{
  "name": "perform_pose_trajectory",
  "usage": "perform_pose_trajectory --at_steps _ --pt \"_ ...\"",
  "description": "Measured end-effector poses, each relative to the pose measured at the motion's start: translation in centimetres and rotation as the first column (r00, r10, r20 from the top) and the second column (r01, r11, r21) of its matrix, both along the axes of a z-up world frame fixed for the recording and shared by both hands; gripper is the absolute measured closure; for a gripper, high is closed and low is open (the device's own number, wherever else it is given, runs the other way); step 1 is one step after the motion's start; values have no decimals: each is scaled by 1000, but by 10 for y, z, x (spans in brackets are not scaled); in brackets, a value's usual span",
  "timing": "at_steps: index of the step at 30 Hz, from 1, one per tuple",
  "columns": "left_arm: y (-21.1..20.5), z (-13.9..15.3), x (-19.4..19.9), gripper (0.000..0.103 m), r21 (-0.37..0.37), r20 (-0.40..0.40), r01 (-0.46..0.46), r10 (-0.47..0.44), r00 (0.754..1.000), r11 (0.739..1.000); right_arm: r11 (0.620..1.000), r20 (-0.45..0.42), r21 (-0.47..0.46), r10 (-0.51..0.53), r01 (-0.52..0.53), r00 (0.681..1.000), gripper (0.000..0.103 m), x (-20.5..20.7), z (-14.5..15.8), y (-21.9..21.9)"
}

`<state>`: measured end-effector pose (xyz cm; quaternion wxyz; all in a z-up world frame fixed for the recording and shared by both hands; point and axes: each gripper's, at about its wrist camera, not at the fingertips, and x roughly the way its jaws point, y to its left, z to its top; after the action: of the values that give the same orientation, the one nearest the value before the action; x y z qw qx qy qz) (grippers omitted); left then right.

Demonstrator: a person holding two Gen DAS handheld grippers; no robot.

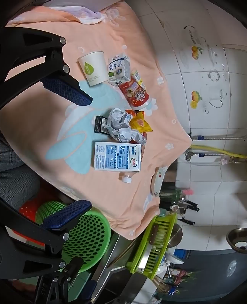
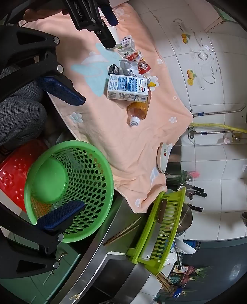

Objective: Collect trash

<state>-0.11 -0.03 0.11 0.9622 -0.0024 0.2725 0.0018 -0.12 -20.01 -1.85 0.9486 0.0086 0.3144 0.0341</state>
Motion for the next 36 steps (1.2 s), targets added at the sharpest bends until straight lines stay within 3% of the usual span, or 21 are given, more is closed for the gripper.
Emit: perform_pose_trajectory --at_steps 36 --pt "4 1 0 5 -15 2 -10 10 1000 1000 1000 -1 8 2 -2 1000 6 0 -2 -1"
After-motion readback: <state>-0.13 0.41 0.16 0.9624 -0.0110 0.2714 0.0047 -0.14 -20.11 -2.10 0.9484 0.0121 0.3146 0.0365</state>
